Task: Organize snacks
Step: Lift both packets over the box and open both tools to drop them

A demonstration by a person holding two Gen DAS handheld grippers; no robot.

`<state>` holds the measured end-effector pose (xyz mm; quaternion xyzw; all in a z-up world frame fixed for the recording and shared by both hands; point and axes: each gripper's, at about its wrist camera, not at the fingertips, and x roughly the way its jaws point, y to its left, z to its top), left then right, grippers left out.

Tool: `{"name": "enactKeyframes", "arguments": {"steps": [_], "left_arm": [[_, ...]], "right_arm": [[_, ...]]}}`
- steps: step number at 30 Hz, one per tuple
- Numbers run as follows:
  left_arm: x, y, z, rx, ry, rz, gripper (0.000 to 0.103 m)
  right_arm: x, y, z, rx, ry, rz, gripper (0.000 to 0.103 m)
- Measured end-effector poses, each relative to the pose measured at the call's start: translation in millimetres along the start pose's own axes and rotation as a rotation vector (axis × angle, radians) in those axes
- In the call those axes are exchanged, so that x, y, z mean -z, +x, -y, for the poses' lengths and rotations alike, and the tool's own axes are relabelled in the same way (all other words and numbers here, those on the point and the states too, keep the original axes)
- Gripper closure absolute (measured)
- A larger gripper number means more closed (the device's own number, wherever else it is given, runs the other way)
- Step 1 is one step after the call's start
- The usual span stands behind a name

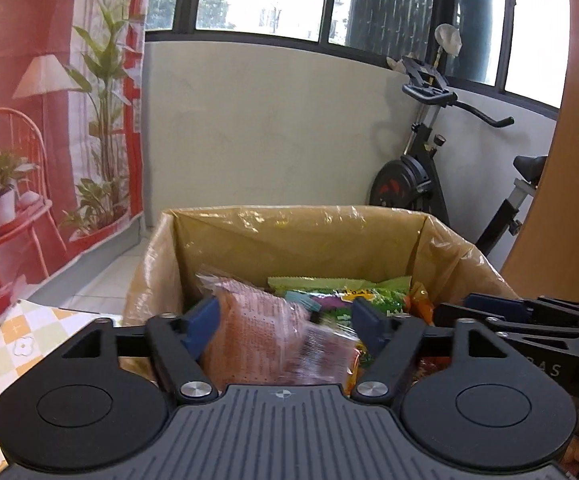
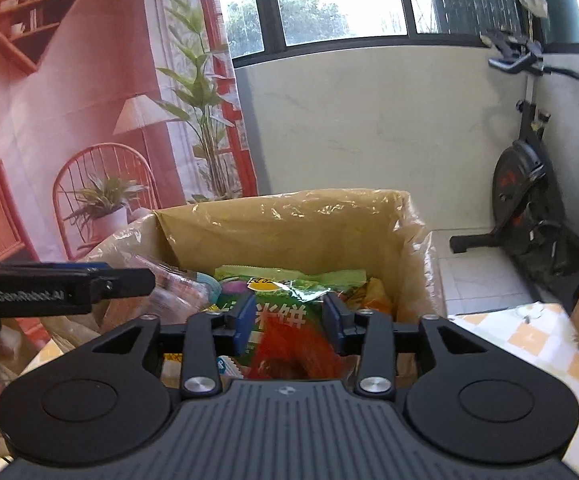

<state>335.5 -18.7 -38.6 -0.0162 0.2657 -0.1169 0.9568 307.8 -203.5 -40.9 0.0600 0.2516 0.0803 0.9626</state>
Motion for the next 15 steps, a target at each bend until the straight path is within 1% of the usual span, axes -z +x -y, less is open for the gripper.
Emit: {"name": "enactKeyframes", "arguments": {"steps": [1, 3, 4, 6, 7, 8, 9, 12, 13, 15], "left_arm": [[-1, -4, 1, -0.007, 0.003, 0.002, 0.021], [-5, -15, 1, -0.027, 0.014, 0.016, 0.016], [-7, -19, 0, -0.034, 0.019, 0.026, 0.014], [-10, -32, 0, -0.053, 0.023, 0.051, 0.012], [-11, -40, -2, -0.064, 0.019, 0.059, 0.010], [-13, -45, -3, -0.073, 0.010, 0.060, 0.009], [-15, -51, -5, -0.078, -0.002, 0.058, 0.009], [-18, -72, -11, -0.059, -0.046, 0.055, 0.009], [-18, -79, -11, -0.054, -0.051, 0.061, 0.009], [-18, -93, -11, -0.072, -0.058, 0.067, 0.008]], "right_arm": [[-1, -2, -1, 0.002, -0.001, 0.002, 0.056], [-4, -8, -2, 0.010, -0.005, 0.014, 0.047], [-5, -12, -4, 0.015, -0.008, 0.021, 0.045], [-9, -21, -6, 0.019, -0.011, 0.039, 0.033], [-10, -26, -7, 0.018, -0.010, 0.049, 0.029], [-12, -32, -8, 0.019, -0.010, 0.059, 0.022], [-14, -38, -9, 0.023, -0.011, 0.069, 0.018], [-19, -56, -14, 0.029, -0.012, 0.080, 0.011], [-20, -62, -15, 0.026, -0.009, 0.084, 0.010], [-22, -76, -20, 0.027, -0.004, 0.099, 0.008]]}}
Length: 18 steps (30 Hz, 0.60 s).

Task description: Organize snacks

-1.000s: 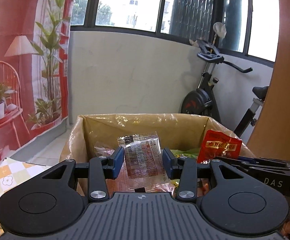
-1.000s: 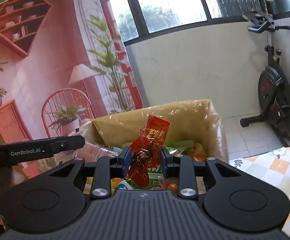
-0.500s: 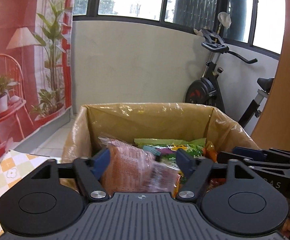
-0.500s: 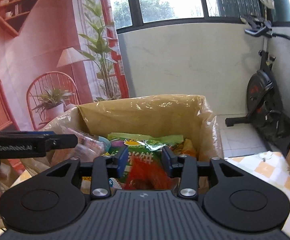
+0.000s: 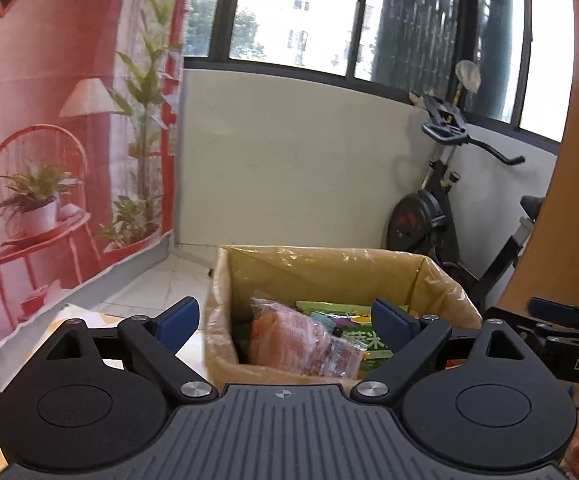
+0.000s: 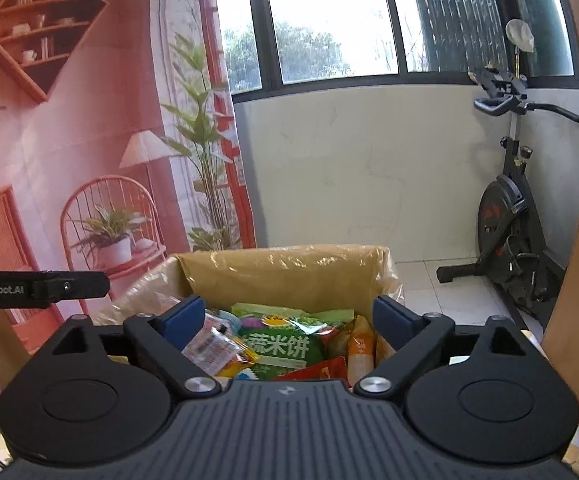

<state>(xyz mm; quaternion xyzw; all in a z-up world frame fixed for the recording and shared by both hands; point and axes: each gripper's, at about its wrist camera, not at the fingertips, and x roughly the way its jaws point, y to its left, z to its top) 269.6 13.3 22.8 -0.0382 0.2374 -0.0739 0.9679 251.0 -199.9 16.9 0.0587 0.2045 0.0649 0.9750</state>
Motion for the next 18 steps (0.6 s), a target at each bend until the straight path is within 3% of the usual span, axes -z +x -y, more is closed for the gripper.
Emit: {"name": "enactKeyframes", "arguments": {"steps": [3, 7, 18], "left_arm": [[-2, -19, 0, -0.057, 0.008, -0.011, 0.008], [-1, -46, -1, -0.070, 0.017, 0.001, 0.008], [18, -97, 3, -0.120, 0.030, 0.042, 0.008]], "right_arm": [[-4, -19, -10, 0.066, -0.004, 0.006, 0.004], [-5, -41, -20, 0.131, 0.007, -0.010, 0.002], [7, -95, -35, 0.125, 0.015, -0.044, 0.000]]}}
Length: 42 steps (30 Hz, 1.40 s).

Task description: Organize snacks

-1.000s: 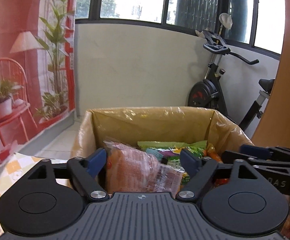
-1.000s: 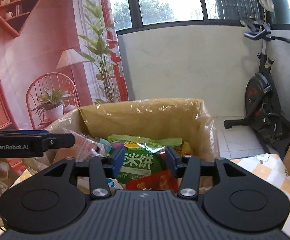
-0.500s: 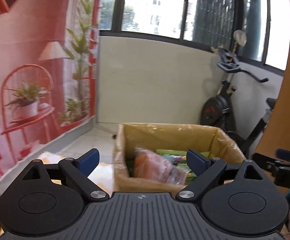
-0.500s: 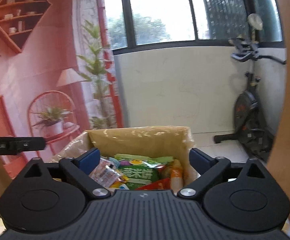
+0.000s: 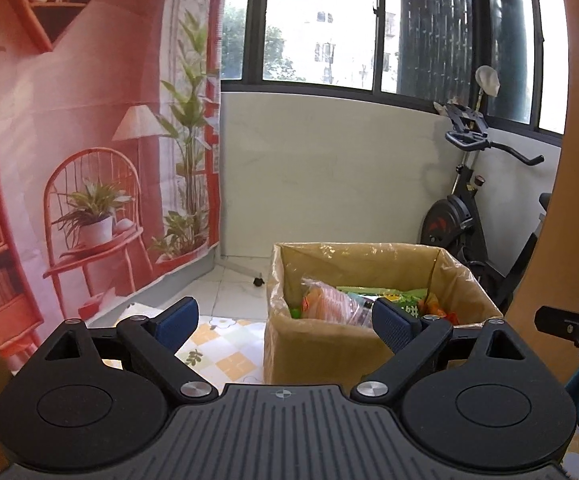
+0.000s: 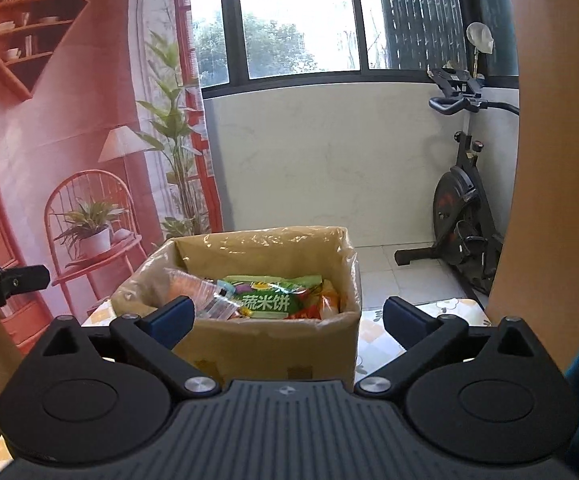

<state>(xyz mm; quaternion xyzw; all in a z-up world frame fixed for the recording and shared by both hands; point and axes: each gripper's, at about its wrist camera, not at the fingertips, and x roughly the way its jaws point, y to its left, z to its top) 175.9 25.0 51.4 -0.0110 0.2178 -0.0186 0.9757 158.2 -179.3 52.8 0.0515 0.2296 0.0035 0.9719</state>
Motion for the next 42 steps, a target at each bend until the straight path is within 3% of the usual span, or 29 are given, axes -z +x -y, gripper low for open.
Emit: {"name": "enactKeyframes", "arguments": {"steps": [8, 23, 42], "left_arm": [[1, -12, 4, -0.030, 0.016, 0.033, 0.008], [-2, -23, 5, -0.017, 0.029, 0.069, 0.008], [-3, -24, 6, -0.017, 0.031, 0.070, 0.008]], "right_arm": [[2, -9, -7, -0.008, -0.014, 0.015, 0.000], [0, -18, -9, -0.007, -0.025, 0.048, 0.000], [-4, -22, -9, -0.008, -0.031, 0.070, 0.000]]}}
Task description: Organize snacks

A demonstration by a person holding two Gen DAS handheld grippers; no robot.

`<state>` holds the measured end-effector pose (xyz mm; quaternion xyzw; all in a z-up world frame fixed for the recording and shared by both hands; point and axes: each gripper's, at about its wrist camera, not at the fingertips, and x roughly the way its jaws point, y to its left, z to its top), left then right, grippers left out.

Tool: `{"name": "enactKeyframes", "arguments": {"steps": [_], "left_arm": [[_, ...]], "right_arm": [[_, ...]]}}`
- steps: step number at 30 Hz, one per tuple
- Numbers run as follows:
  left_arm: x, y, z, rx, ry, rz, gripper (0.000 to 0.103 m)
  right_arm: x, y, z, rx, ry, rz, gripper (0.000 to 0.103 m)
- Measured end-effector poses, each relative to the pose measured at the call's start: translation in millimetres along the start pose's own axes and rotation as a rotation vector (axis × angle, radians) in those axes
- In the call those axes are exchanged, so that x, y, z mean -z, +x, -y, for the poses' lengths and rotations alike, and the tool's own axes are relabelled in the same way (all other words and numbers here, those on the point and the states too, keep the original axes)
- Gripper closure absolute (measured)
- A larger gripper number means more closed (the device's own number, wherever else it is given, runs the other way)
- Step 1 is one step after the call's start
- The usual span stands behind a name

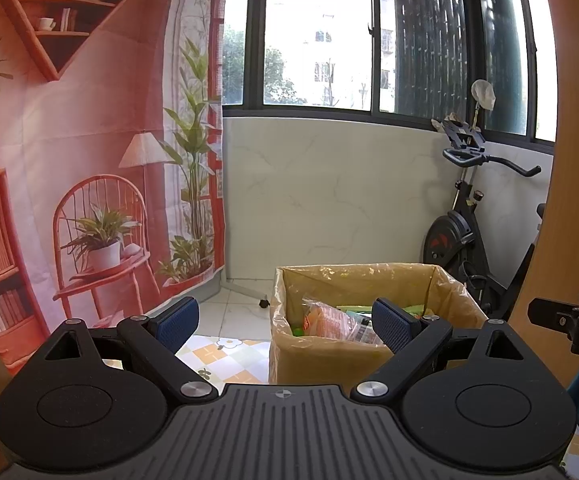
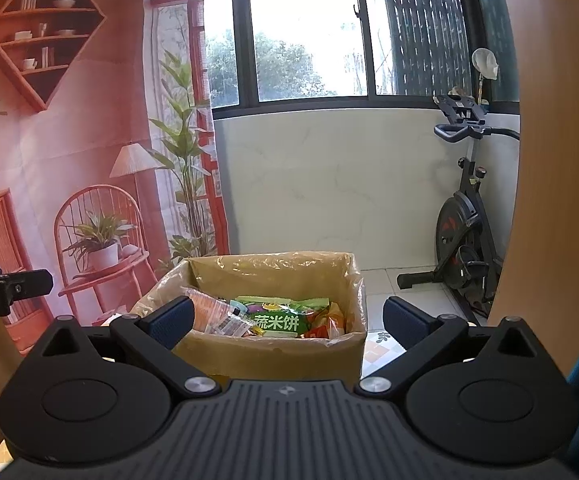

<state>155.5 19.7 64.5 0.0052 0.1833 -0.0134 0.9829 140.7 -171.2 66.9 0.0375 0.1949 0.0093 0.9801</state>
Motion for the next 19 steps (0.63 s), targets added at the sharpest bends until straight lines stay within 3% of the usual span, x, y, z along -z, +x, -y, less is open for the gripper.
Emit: {"name": "enactKeyframes", "arguments": {"steps": [19], "left_arm": [[0.7, 0.4, -1.0, -0.001, -0.006, 0.000, 0.008]], "right_arm": [[-2.4, -2.1, 0.6, 0.003, 0.006, -0.003, 0.000]]}}
